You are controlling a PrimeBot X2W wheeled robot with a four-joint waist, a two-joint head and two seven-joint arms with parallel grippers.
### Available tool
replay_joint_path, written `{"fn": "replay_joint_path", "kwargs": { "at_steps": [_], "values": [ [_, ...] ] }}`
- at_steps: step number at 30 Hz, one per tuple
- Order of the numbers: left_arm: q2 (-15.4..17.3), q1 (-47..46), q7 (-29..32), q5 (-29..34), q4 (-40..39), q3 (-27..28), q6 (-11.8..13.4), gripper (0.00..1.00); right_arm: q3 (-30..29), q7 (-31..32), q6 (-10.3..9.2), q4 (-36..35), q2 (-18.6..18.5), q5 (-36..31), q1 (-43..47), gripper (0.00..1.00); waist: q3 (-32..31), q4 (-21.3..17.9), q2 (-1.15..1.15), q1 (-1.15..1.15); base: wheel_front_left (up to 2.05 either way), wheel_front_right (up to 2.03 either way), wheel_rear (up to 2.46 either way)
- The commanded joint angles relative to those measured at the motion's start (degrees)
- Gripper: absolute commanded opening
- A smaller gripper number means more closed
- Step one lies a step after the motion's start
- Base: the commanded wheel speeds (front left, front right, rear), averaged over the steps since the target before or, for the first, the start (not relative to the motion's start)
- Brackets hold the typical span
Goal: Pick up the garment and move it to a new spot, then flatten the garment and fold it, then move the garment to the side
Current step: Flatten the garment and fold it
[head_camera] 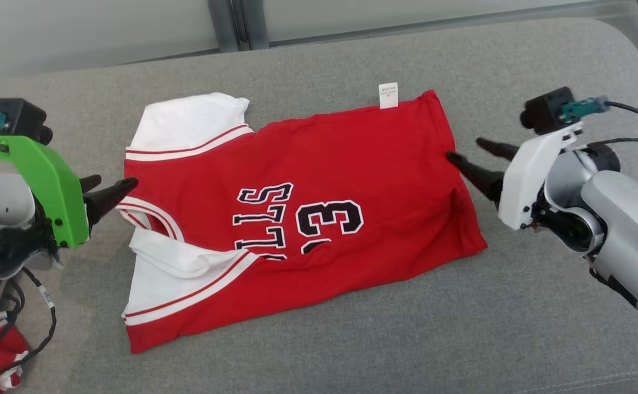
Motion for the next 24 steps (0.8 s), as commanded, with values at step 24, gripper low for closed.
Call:
{"fn": "replay_joint_path", "kwargs": {
  "at_steps": [24],
  "values": [
    [-8.3,36.6,-48.2,27.5,-21.6,21.3,19.9,1.00,-41.1,-26.8,-0.02,-5.7,13.1,-33.3,35.9,1.00,-7.7,3.5,0.00,0.00,0.00,0.00,0.00]
  ]
}}
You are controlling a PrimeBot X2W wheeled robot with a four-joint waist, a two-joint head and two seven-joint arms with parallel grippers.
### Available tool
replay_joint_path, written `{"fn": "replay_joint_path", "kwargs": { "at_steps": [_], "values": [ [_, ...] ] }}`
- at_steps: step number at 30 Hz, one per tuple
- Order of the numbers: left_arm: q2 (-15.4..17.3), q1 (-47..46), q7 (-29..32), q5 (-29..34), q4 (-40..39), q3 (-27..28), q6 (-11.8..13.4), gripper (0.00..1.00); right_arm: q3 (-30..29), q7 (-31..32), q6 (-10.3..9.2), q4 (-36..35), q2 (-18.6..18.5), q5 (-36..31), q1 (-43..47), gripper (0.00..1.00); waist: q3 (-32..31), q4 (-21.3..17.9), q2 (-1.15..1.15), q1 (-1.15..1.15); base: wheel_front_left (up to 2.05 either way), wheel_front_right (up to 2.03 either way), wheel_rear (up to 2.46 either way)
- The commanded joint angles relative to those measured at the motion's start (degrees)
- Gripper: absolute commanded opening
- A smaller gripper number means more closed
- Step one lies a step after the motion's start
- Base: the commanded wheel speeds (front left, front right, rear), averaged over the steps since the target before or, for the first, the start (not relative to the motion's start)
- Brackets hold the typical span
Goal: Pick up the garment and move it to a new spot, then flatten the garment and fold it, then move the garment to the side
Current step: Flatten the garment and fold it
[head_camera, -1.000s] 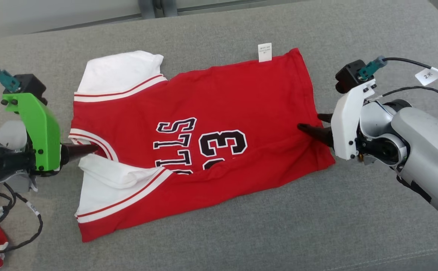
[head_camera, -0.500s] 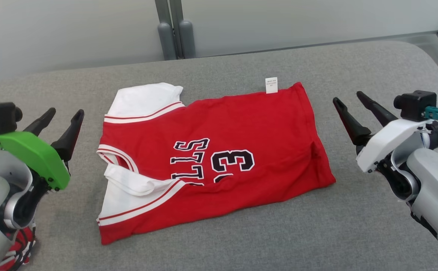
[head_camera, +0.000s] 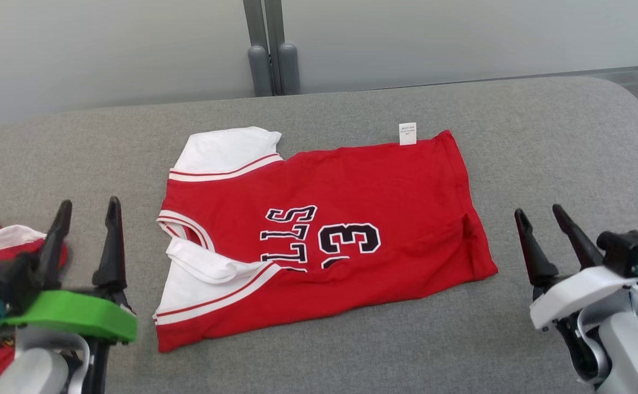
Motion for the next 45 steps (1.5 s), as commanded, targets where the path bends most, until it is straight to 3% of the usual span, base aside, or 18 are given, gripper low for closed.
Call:
{"fn": "replay_joint_path", "kwargs": {
  "at_steps": [1,5,11,20,28,32,35,36,37,38,39,45],
  "values": [
    [-2.0,3.2,-0.1,1.8,-0.6,2.0,-0.5,1.00,-0.7,-0.1,-0.02,-0.4,0.7,-1.4,1.5,1.00,0.3,0.0,0.00,0.00,0.00,0.00,0.00],
    [-7.2,8.5,-0.2,7.8,-0.3,6.9,-2.5,1.00,-1.4,0.8,-0.02,-0.6,2.6,-3.3,3.4,1.00,1.3,0.2,0.00,0.00,0.00,0.00,0.00],
    [-11.6,11.0,-0.2,10.7,4.7,9.6,-6.5,1.00,-0.5,4.9,-0.02,1.7,3.4,-4.8,1.8,1.00,2.0,0.7,0.00,0.00,0.00,0.00,0.00],
    [-13.8,8.5,4.9,9.0,15.9,6.8,-8.5,1.00,2.3,11.5,-0.02,8.9,4.1,-5.8,-2.7,1.00,3.7,1.6,0.00,0.00,0.00,0.00,0.00],
    [-15.7,5.1,12.1,7.2,23.4,2.5,-13.4,1.00,3.0,13.3,-0.02,12.5,4.7,-6.1,-4.7,1.00,5.0,1.6,0.00,0.00,0.00,0.00,0.00],
    [-15.6,3.7,15.2,6.7,26.6,1.8,-12.9,1.00,3.9,14.0,-0.02,13.8,4.8,-5.8,-5.3,1.00,5.4,1.3,0.00,0.00,0.00,0.00,0.00],
    [-15.9,3.2,17.3,5.8,28.8,1.2,-13.9,1.00,4.5,14.2,-0.02,14.7,4.9,-5.3,-5.9,1.00,5.5,1.2,0.00,0.00,0.00,0.00,0.00],
    [-15.9,2.8,18.0,5.5,29.4,0.9,-14.6,1.00,4.9,14.3,-0.02,15.1,4.9,-5.2,-6.1,0.64,5.5,1.1,0.00,0.00,0.00,0.00,0.00],
    [-15.9,2.6,18.3,5.2,29.8,0.8,-15.0,0.93,5.4,14.3,-0.02,15.1,5.0,-5.1,-6.2,0.38,5.5,1.1,0.00,0.00,0.00,0.00,0.00],
    [-15.9,2.3,18.4,5.0,30.0,0.9,-15.4,0.34,5.8,13.9,-0.02,15.1,5.0,-4.6,-6.4,0.00,5.5,1.0,0.00,0.00,0.00,0.00,0.00],
    [-15.9,2.1,18.4,5.0,30.2,0.9,-15.6,0.00,6.2,13.7,-0.02,15.2,4.9,-4.3,-6.6,0.00,5.5,1.0,0.00,0.00,0.00,0.00,0.00],
    [-14.3,2.1,16.9,4.6,29.4,2.2,-16.1,0.00,6.9,11.9,-0.05,14.9,3.4,-2.5,-7.2,0.00,4.5,0.7,0.00,0.00,0.00,0.00,0.00]
  ]
}}
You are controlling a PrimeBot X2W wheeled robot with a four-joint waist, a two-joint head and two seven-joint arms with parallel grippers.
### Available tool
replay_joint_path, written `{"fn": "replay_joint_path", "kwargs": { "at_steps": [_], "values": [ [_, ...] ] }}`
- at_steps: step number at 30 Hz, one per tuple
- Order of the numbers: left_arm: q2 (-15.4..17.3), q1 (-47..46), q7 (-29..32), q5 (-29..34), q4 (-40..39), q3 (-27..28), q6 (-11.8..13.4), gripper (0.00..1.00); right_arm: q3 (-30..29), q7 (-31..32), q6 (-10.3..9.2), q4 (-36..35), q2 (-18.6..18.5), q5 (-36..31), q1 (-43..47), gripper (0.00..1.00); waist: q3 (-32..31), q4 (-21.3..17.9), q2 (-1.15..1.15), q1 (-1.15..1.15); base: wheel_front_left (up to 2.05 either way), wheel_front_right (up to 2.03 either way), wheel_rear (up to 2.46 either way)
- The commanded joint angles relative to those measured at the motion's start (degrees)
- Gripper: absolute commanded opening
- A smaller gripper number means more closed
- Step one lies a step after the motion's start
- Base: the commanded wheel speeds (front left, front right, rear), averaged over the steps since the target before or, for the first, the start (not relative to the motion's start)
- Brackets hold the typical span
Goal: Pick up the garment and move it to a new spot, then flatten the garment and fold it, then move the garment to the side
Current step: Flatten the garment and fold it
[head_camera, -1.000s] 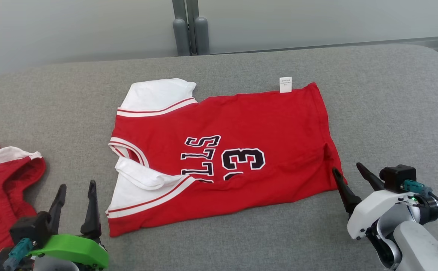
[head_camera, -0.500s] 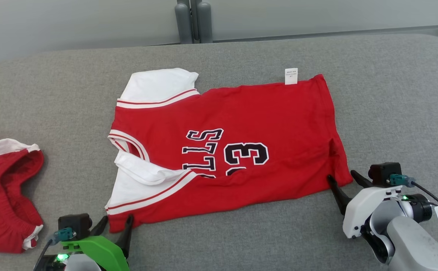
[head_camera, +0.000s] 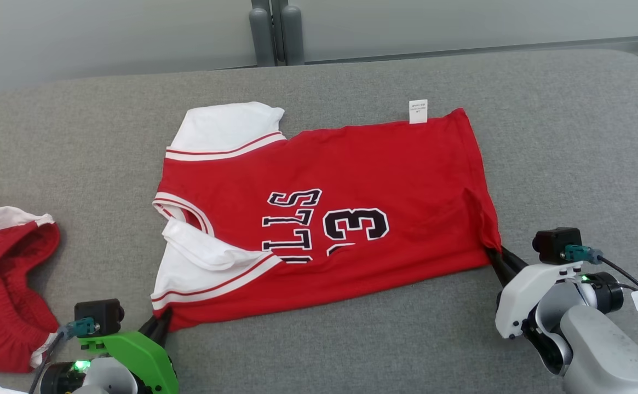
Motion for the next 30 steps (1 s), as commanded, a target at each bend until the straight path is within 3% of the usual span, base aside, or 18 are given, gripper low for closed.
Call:
{"fn": "replay_joint_path", "kwargs": {
  "at_steps": [1,10,16,25,30],
  "values": [
    [1.3,0.3,-0.1,-0.2,-0.5,0.5,0.0,0.00,-0.1,-0.6,-0.08,-0.3,-0.8,0.7,-0.1,0.00,-0.7,-0.2,0.00,0.00,0.00,0.00,0.00],
    [5.8,5.0,5.7,-1.6,-7.1,0.2,1.5,0.00,1.2,3.1,-0.10,-5.6,-3.4,4.1,5.4,0.00,-3.6,-1.8,0.00,0.00,0.00,0.00,0.00],
    [8.9,10.7,10.9,-3.5,-14.7,0.6,4.8,0.00,-0.5,7.8,-0.10,-12.5,-4.4,7.6,11.9,0.00,-3.8,-3.0,0.00,0.00,0.00,0.00,0.00],
    [10.6,17.1,14.9,-6.8,-21.7,1.1,7.9,0.00,-4.0,17.2,-0.10,-19.8,-5.5,9.8,19.2,0.00,-4.1,-3.8,0.00,0.00,0.00,0.00,0.00],
    [11.0,18.5,17.0,-7.8,-22.9,0.5,8.3,0.00,-5.5,21.5,-0.09,-22.5,-5.3,8.7,21.2,0.00,-4.4,-3.8,0.00,0.00,0.00,0.00,0.00]
  ]
}}
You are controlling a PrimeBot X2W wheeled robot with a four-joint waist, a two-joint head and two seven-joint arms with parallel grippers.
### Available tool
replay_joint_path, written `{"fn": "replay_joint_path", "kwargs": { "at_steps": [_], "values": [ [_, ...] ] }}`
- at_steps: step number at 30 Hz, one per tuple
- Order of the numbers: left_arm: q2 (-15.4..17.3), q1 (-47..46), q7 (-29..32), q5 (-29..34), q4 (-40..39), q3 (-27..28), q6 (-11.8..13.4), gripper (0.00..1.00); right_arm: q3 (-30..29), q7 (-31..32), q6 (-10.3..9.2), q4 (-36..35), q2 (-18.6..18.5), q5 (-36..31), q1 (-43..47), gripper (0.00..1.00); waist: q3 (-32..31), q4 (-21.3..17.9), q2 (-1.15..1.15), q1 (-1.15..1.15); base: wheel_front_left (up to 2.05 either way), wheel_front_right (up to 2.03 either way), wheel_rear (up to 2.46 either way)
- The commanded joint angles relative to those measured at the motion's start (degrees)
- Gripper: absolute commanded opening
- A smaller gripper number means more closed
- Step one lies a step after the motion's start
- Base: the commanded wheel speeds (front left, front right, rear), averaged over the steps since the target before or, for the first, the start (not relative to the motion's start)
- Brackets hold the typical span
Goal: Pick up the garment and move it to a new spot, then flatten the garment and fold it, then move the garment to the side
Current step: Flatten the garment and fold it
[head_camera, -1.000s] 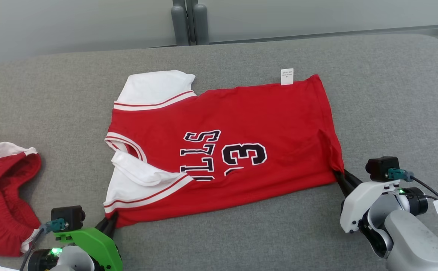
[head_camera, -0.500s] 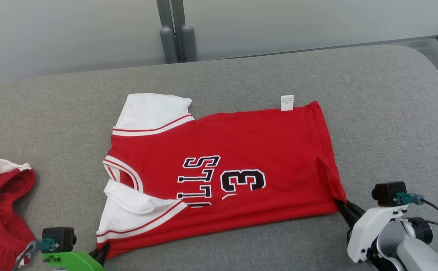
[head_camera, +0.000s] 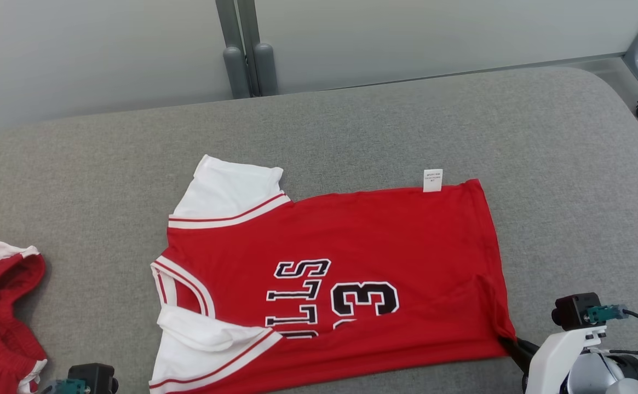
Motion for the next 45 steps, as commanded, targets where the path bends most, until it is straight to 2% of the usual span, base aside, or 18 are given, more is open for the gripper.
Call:
{"fn": "replay_joint_path", "kwargs": {
  "at_steps": [1,6,7,8,9,10,14,18,21,23,25,31,37,45],
  "values": [
    [0.8,1.2,0.5,-0.3,0.0,0.0,0.3,0.00,-0.8,1.1,-0.10,-0.3,-0.5,-0.7,1.2,0.00,-0.1,0.0,0.00,0.00,0.00,0.00,0.00],
    [1.2,2.0,1.9,-1.1,-0.9,-0.2,0.6,0.00,-3.0,4.4,-0.10,-2.7,-0.2,-1.6,3.1,0.00,-0.3,0.2,0.00,0.00,0.00,0.00,0.00],
    [1.3,2.0,1.8,-1.1,-1.1,-0.1,0.8,0.06,-3.4,4.8,-0.11,-3.1,0.0,-1.8,3.3,0.07,-0.2,0.2,0.00,0.00,0.00,0.00,0.00],
    [1.3,1.9,1.7,-1.0,-1.2,-0.1,0.8,0.47,-3.8,5.0,-0.11,-3.5,0.1,-2.0,3.5,0.32,-0.2,0.2,0.00,0.00,0.00,0.00,0.00],
    [1.3,1.8,1.7,-0.9,-1.3,-0.1,0.9,0.85,-4.5,5.3,-0.10,-4.0,0.4,-2.1,3.8,0.53,0.0,0.3,0.00,0.00,0.00,0.00,0.00],
    [1.4,1.7,1.9,-0.8,-1.4,-0.2,1.0,1.00,-5.0,5.8,-0.09,-4.4,1.0,-2.1,3.9,1.00,0.1,0.3,0.00,0.00,0.00,0.00,0.00],
    [2.4,0.3,2.3,0.3,-1.9,-0.5,1.0,1.00,-6.6,7.5,-0.06,-6.4,1.7,-2.8,4.1,1.00,0.8,0.5,0.00,0.00,0.00,0.00,0.00],
    [4.6,-2.0,2.7,2.3,-3.9,-0.5,0.0,1.00,-7.9,8.5,-0.06,-10.3,0.9,-2.9,3.0,1.00,1.8,0.6,0.00,0.00,0.00,0.00,0.00],
    [6.4,-5.7,2.3,3.7,-6.0,0.8,-0.5,1.00,-8.6,4.8,-0.06,-14.8,0.1,-2.5,0.2,1.00,2.8,1.0,0.00,0.00,0.00,0.00,0.00],
    [6.0,-9.1,1.8,3.3,-7.0,2.2,-1.1,1.00,-8.9,2.2,-0.07,-16.1,-0.8,-3.6,-1.4,1.00,3.8,1.2,0.00,0.00,0.00,0.00,0.00],
    [7.3,-13.3,2.4,4.8,-6.7,2.7,-2.1,1.00,-9.5,0.0,-0.07,-16.1,-0.8,-4.9,-4.5,1.00,5.1,1.1,0.00,0.00,0.00,0.00,0.00],
    [6.8,-27.9,6.1,5.2,-2.5,2.3,-7.3,1.00,-9.6,-1.4,-0.06,-10.5,0.8,-8.6,-14.2,1.00,10.2,0.8,0.00,0.00,0.00,0.00,0.00],
    [3.3,-42.0,12.1,6.0,5.9,-1.7,-12.7,1.00,-7.9,-0.9,-0.06,-3.4,1.1,-10.0,-23.1,1.00,15.8,0.4,0.00,0.00,0.00,0.00,0.00],
    [0.0,-56.4,17.3,6.8,16.6,-5.7,-15.8,1.00,-3.7,-0.3,-0.06,5.0,0.7,-9.5,-32.0,1.00,22.7,-1.1,0.00,0.00,0.00,0.00,0.00]
  ]
}}
